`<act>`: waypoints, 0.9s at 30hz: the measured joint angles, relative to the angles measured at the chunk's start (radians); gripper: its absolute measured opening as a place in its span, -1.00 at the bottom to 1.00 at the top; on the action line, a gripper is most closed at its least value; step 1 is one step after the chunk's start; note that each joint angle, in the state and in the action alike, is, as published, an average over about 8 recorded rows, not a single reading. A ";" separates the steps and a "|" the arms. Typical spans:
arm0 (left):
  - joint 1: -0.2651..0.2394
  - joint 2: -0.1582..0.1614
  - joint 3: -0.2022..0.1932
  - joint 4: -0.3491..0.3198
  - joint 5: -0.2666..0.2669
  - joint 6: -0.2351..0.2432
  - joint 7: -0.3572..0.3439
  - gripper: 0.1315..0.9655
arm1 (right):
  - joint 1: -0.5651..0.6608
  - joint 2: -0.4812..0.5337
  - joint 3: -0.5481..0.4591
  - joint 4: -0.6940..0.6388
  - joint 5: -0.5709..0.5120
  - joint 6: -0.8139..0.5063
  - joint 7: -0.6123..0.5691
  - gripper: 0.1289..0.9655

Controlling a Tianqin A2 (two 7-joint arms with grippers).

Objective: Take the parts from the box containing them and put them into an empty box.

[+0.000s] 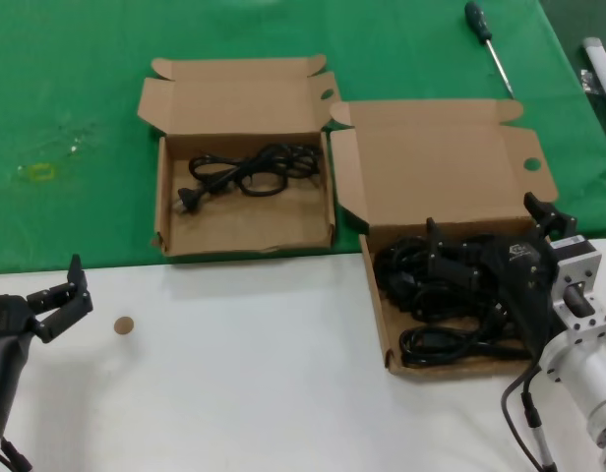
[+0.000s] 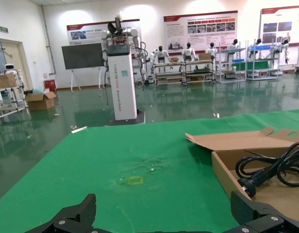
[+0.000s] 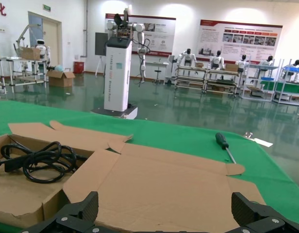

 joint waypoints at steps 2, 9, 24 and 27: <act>0.000 0.000 0.000 0.000 0.000 0.000 0.000 1.00 | 0.000 0.000 0.000 0.000 0.000 0.000 0.000 1.00; 0.000 0.000 0.000 0.000 0.000 0.000 0.000 1.00 | 0.000 0.000 0.000 0.000 0.000 0.000 0.000 1.00; 0.000 0.000 0.000 0.000 0.000 0.000 0.000 1.00 | 0.000 0.000 0.000 0.000 0.000 0.000 0.000 1.00; 0.000 0.000 0.000 0.000 0.000 0.000 0.000 1.00 | 0.000 0.000 0.000 0.000 0.000 0.000 0.000 1.00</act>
